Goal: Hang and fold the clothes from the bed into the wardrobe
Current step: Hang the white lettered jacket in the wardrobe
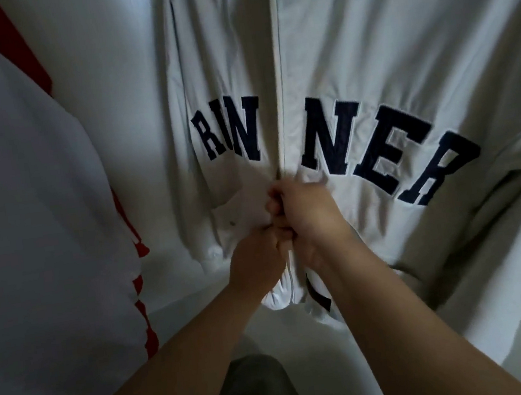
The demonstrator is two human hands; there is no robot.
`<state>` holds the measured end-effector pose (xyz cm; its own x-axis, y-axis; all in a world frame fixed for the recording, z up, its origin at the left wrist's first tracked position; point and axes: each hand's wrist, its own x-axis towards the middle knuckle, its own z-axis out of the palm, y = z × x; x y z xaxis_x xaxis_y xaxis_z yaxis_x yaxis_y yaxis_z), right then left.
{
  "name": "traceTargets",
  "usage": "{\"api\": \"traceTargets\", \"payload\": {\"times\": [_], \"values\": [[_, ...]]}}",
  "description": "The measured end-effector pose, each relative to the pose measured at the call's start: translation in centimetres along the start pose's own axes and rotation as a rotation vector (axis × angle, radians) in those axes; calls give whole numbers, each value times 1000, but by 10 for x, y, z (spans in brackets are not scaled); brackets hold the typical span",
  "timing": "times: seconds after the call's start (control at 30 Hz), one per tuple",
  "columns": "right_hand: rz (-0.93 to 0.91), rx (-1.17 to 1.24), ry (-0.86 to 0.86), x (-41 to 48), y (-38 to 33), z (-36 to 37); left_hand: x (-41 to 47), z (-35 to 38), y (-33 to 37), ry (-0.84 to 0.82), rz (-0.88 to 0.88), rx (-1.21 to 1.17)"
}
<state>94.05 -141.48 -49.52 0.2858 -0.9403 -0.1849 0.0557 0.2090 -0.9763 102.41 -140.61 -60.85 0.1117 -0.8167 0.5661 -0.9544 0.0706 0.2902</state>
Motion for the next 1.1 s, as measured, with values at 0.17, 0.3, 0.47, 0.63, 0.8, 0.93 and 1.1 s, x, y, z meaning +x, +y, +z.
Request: {"api": "traceTargets", "payload": {"times": [0.17, 0.3, 0.47, 0.63, 0.8, 0.93, 1.1], "values": [[-145, -36, -40, -11, -31, 1, 16, -20, 4, -7, -100, -63], [-154, -107, -29, -15, -31, 6, 35, -39, 14, 167, 21, 110], [-297, -175, 20, -18, -69, 15, 40, -36, 13, 84, -136, -186], [-269, -53, -16, -21, -113, 12, 71, -69, 19, 208, 9, -80], [-256, -72, 15, -21, -114, 12, 104, -101, 33, 303, -45, 7], [-345, -68, 31, -23, -141, 14, 105, -98, 39, 259, -39, 77], [-432, 38, -32, -21, -179, 14, 111, -105, 46, 257, -33, 130]]}}
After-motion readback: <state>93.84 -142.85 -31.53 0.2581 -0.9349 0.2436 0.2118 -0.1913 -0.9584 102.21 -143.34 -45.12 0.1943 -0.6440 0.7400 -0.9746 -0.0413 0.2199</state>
